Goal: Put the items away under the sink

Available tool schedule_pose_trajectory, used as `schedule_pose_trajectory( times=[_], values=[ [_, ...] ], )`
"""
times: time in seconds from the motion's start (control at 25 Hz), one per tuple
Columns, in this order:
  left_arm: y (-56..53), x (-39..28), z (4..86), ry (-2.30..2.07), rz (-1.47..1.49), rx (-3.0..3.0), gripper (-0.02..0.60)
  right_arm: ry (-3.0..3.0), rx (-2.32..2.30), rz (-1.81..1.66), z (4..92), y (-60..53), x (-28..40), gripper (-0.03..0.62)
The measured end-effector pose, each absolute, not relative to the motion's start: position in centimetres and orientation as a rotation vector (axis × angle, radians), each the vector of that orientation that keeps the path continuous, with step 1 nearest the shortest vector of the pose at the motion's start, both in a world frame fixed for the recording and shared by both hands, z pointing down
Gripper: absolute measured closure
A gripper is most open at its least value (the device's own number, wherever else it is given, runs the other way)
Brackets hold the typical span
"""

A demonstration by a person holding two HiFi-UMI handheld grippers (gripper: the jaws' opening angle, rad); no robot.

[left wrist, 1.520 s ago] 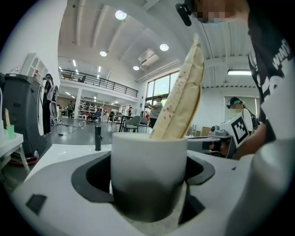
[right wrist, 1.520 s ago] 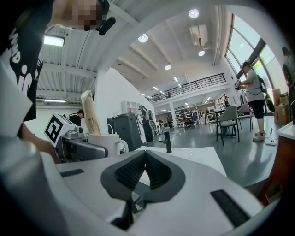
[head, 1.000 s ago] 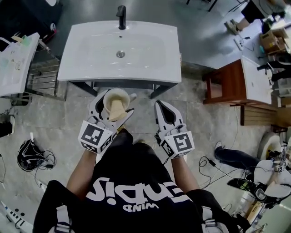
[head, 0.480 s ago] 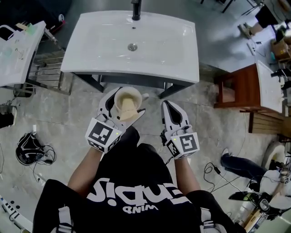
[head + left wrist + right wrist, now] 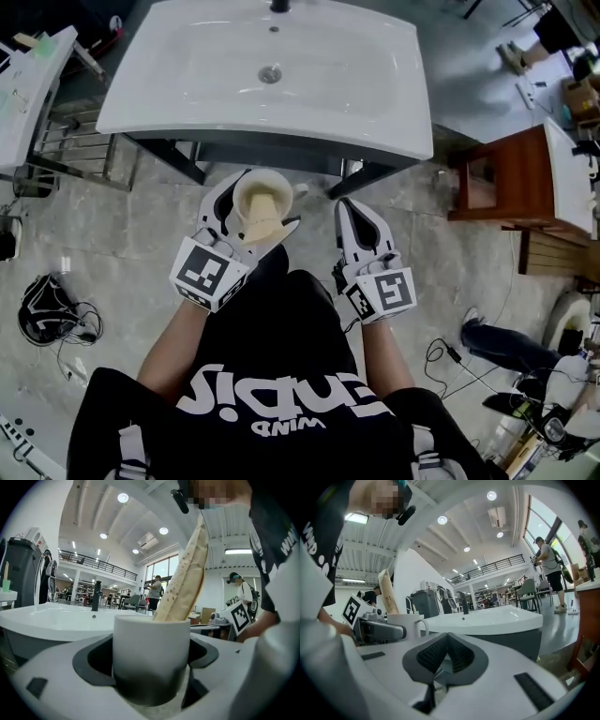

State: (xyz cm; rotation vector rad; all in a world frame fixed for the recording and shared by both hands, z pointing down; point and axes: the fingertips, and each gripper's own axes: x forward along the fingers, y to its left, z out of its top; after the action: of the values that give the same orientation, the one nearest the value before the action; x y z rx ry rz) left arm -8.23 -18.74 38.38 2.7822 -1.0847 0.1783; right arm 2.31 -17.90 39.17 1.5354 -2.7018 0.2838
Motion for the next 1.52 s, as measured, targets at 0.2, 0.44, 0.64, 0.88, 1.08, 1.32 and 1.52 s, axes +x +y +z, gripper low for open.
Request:
schedule_pose_trajectory(
  times=[0.2,0.44,0.64,0.88,1.08,1.32,1.52],
  values=[
    [-19.1,-7.8,43.7,-1.07,0.194,2.791,0.117,-2.707,1.562,0.286,44.1,-18.4,2.4,0.576],
    [-20.2,-7.1,49.1,-1.062,0.192,2.833,0.117,-2.701,1.606,0.277,49.7,-19.2,3.1,0.576],
    [-21.1,-7.1,53.1,-1.046,0.169,2.869,0.117,-2.714,1.612,0.224,53.2,-20.1,2.4,0.576],
    [-21.7,-7.1,57.4,-1.049,0.161,2.9,0.117,-2.741,1.604,0.178,57.1,-20.7,1.6,0.576],
    [-21.8,-7.5,59.1,-1.061,0.121,2.922,0.117,-2.773,1.598,0.147,59.1,-20.9,0.9,0.576],
    [-22.0,-7.4,61.2,-1.074,0.087,2.924,0.116,-2.779,1.586,0.111,61.2,-20.3,0.9,0.576],
    [-22.2,-6.9,62.3,-1.083,0.077,2.946,0.117,-2.792,1.603,0.096,62.2,-20.5,1.2,0.576]
  ],
)
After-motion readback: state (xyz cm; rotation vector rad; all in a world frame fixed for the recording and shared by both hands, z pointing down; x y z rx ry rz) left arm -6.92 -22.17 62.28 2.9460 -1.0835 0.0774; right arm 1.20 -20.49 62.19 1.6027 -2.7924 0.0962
